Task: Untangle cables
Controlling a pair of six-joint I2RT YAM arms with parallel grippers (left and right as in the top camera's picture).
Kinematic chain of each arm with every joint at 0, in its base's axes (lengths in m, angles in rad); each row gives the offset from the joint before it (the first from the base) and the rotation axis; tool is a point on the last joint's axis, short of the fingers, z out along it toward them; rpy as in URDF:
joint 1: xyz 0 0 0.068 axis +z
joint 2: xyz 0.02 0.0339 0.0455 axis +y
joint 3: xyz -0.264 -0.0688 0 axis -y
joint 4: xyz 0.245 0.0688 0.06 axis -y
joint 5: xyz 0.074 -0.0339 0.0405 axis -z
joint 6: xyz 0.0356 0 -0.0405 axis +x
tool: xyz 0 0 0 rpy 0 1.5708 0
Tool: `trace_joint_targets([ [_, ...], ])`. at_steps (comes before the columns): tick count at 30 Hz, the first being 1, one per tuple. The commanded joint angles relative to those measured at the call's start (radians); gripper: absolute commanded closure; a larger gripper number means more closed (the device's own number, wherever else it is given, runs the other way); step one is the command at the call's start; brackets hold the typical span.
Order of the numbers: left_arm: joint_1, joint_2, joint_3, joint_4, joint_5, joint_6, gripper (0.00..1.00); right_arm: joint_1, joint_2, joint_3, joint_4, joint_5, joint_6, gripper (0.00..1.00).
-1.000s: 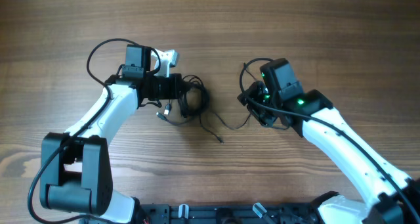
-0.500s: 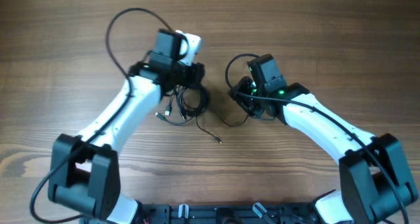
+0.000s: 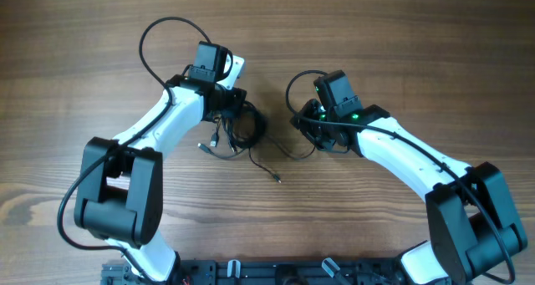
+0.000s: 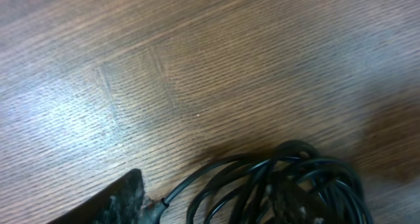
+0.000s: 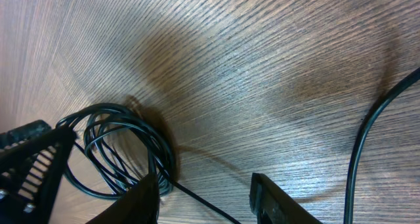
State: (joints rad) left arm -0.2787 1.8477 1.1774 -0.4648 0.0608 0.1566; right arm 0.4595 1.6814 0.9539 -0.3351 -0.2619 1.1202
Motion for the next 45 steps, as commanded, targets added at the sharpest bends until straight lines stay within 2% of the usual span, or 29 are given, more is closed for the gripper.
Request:
trace_joint_targets([
  [1,0.001,0.063,0.005,-0.022,0.018,0.016,0.38,0.004,0.018,0.002,0.002,-0.008,-0.02,0.53],
  [4,0.001,0.071,0.005,-0.011,0.017,0.015,0.75,0.004,0.018,0.002,0.002,-0.008,-0.02,0.53],
  [7,0.001,0.054,0.009,0.023,0.018,-0.063,0.91,0.004,0.018,0.002,0.006,-0.008,-0.024,0.53],
  [8,0.001,0.034,0.009,0.022,0.026,-0.078,0.96,0.004,0.018,0.002,0.026,-0.008,-0.062,0.56],
  [9,0.001,-0.013,0.009,0.012,0.042,-0.112,0.96,0.0,0.016,0.002,0.069,-0.009,-0.183,0.64],
  [11,0.001,-0.1,0.009,0.003,0.062,-0.139,0.96,-0.011,0.013,0.002,0.09,-0.009,-0.309,0.57],
  [12,0.001,-0.166,0.009,0.003,0.086,-0.143,0.96,-0.013,0.013,0.002,0.091,-0.008,-0.311,0.36],
  [14,0.001,-0.262,0.008,0.004,0.146,-0.143,0.96,-0.013,0.013,0.002,0.11,-0.026,-0.309,0.25],
  [16,0.001,-0.329,0.008,0.004,0.184,-0.143,0.96,-0.022,0.013,0.002,0.182,-0.191,-0.27,0.25],
  [18,0.001,-0.351,0.008,-0.003,0.215,-0.143,0.96,-0.045,0.013,0.002,0.305,-0.421,-0.096,0.26],
  [20,0.001,-0.351,0.006,-0.012,0.219,-0.144,0.96,-0.077,0.013,0.002,0.398,-0.514,0.08,0.31],
  [21,0.001,-0.351,0.005,-0.015,0.212,-0.177,0.96,-0.095,0.013,0.002,0.413,-0.526,0.169,0.35],
  [25,0.001,-0.351,0.003,0.027,0.185,-0.312,0.96,-0.121,0.013,0.002,0.412,-0.457,0.246,0.37],
  [26,0.001,-0.351,-0.001,0.046,0.185,-0.348,0.96,-0.121,0.013,0.002,0.412,-0.439,0.27,0.39],
  [27,0.001,-0.351,-0.007,0.068,0.185,-0.399,0.96,-0.121,0.013,0.002,0.422,-0.414,0.288,0.45],
  [28,0.001,-0.351,-0.014,0.083,0.19,-0.439,0.96,-0.121,0.013,0.002,0.465,-0.351,0.217,0.49],
  [30,0.002,-0.346,-0.014,0.055,0.277,-0.41,0.96,-0.121,0.013,0.002,0.496,-0.233,-0.141,0.4],
  [32,0.002,-0.341,-0.014,0.021,0.317,-0.356,0.96,-0.121,0.013,0.002,0.453,-0.282,-0.411,0.35],
  [33,0.002,-0.338,-0.014,0.006,0.335,-0.333,0.96,-0.121,0.013,0.002,0.447,-0.332,-0.558,0.37],
  [35,0.002,-0.329,-0.014,-0.025,0.404,-0.296,0.96,-0.121,0.013,0.002,0.428,-0.415,-0.755,0.38],
  [37,0.002,-0.327,-0.014,-0.069,0.507,-0.22,0.96,-0.121,0.013,0.002,0.386,-0.42,-0.905,0.39],
  [39,0.002,-0.327,-0.014,-0.097,0.535,-0.19,0.96,-0.121,0.013,0.002,0.369,-0.42,-0.974,0.39],
  [45,0.002,-0.327,-0.014,-0.124,0.534,-0.188,0.96,-0.103,0.013,0.002,0.291,-0.497,-1.095,0.4],
])
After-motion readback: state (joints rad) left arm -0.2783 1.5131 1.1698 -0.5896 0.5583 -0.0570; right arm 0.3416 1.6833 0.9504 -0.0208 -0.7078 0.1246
